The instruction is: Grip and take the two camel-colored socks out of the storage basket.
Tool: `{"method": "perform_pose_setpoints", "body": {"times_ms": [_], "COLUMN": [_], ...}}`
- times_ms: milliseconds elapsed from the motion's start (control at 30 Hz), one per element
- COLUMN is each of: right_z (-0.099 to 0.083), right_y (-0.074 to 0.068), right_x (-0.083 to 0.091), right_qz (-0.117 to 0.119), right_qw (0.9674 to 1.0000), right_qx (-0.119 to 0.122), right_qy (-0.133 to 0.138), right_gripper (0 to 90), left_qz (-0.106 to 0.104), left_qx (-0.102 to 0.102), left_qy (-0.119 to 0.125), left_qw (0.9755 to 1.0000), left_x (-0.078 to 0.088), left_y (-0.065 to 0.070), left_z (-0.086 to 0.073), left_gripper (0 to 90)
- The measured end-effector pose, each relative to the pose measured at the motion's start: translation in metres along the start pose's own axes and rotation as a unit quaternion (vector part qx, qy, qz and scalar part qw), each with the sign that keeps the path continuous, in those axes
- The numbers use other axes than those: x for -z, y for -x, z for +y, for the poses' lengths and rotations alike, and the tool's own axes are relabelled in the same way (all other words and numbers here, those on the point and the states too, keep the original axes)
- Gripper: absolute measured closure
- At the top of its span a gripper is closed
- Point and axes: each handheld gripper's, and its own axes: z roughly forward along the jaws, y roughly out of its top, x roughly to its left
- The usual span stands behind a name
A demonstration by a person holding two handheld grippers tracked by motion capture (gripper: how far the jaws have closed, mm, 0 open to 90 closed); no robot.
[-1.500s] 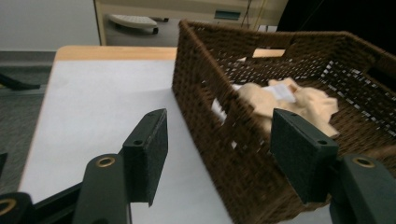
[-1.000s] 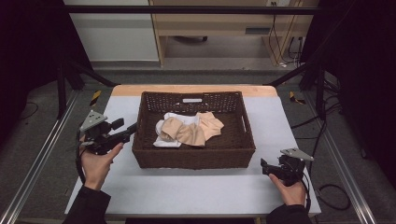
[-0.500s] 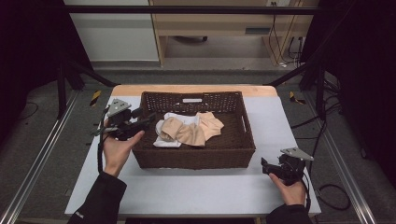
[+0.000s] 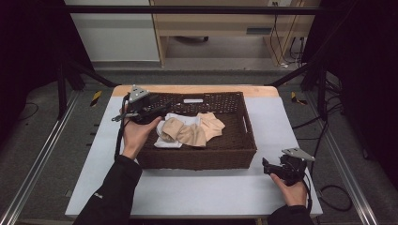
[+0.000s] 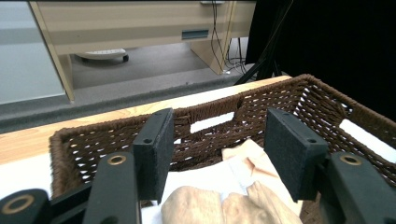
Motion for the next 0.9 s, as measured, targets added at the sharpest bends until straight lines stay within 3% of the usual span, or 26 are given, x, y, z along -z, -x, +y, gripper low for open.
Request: {"method": "perform_pose_setpoints", "body": {"times_ms": [233, 367, 500, 733, 900], "right_z": [0.0, 0.0, 0.0, 0.0, -0.001], "right_y": [0.0, 0.0, -0.001, -0.001, -0.002], "right_x": [-0.001, -0.001, -0.001, -0.002, -0.003], "right_qz": [0.0, -0.001, -0.001, -0.001, 0.0], "right_qw": [1.0, 1.0, 1.0, 1.0, 0.9999], "right_qx": [0.0, 0.002, 0.005, 0.006, 0.006], "right_qy": [-0.002, -0.002, -0.005, -0.007, -0.011], "right_gripper": [5.7, 5.7, 5.8, 5.8, 5.8], "left_qz": [0.018, 0.037, 0.032, 0.032, 0.04], "left_qx": [-0.006, -0.027, -0.032, -0.024, -0.027], "left_qy": [-0.02, -0.047, -0.063, -0.12, -0.143], "left_qw": [0.9996, 0.9978, 0.997, 0.9919, 0.9886], "left_x": [-0.023, -0.036, -0.045, -0.061, -0.065], "left_y": [-0.006, -0.007, -0.007, -0.015, -0.017], "left_z": [-0.005, -0.014, -0.022, -0.045, -0.052], "left_gripper": [42.4, 42.5, 42.7, 42.6, 40.6]}}
